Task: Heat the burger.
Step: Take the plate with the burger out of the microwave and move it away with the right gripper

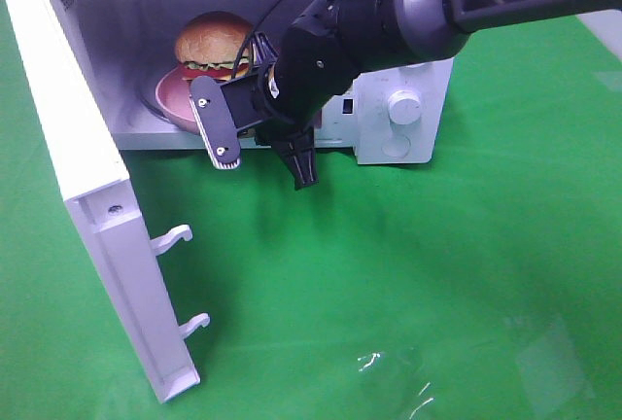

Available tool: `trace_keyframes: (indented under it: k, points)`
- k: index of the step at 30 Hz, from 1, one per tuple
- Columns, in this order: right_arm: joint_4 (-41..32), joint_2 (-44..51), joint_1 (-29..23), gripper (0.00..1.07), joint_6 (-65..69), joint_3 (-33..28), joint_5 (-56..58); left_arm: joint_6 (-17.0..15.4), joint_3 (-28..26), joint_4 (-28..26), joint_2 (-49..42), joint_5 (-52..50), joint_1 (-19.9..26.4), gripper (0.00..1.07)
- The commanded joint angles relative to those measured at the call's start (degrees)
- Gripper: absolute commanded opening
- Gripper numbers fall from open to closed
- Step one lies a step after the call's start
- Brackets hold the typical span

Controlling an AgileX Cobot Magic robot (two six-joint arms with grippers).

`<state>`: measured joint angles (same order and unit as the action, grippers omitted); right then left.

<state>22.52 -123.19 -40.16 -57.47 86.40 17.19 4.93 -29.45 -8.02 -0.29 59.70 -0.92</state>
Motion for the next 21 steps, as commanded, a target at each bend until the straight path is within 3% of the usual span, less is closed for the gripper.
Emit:
trace_keyframes:
  k: [1,7,21]
  points:
    - [1.4,3.0,0.2,0.0,0.7,-1.7,-4.0,-0.2,0.2,0.3,-0.8,-0.4,0.1,1.0]
    - [1.1,7.6,0.2,0.0,1.1,-10.3,-11.5,-0.2,0.2,0.3,-0.8,-0.4,0.1,1.0]
    - [1.7,16.8,0.2,0.0,2.2,-25.6,-16.7,-0.2,0.2,0.3,-0.8,-0.4,0.1,1.0]
